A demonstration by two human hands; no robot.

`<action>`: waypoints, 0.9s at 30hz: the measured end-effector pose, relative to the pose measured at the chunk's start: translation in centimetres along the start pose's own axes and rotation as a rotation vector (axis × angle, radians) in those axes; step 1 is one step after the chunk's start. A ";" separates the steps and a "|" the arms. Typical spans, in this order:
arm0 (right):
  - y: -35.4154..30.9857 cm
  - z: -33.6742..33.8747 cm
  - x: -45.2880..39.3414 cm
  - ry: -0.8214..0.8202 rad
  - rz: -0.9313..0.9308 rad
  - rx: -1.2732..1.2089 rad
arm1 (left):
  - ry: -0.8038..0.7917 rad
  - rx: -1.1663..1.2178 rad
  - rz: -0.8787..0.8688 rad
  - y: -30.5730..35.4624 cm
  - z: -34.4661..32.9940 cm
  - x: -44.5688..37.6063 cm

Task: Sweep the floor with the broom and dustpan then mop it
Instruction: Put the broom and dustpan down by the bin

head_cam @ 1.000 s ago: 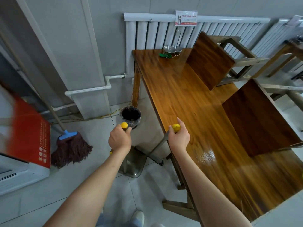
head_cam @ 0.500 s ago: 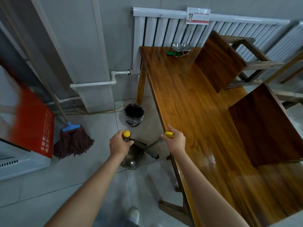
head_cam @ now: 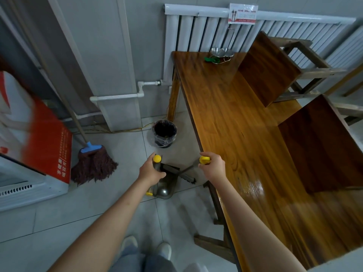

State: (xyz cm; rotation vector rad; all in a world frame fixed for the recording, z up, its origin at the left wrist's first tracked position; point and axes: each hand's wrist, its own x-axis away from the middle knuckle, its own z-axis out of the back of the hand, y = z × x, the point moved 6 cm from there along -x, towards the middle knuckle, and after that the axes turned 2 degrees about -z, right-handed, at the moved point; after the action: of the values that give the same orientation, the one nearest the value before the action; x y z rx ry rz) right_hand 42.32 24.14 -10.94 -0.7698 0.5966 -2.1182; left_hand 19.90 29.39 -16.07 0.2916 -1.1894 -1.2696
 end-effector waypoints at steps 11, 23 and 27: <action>-0.8 -0.3 1.8 0.069 0.031 0.014 | 0.065 -0.031 -0.034 -1.1 -1.0 0.9; -2.6 3.5 -3.0 -0.119 0.301 0.056 | 0.467 0.332 0.069 3.0 -6.4 2.8; -2.5 3.6 -4.1 -0.169 0.368 0.081 | 0.509 0.388 0.109 3.4 -8.6 2.5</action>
State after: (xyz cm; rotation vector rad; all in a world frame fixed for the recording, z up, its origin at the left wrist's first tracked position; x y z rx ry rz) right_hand 45.61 28.33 -8.10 -0.7236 0.5135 -1.7114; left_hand 28.36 24.91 -15.87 0.7750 -0.9816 -0.7930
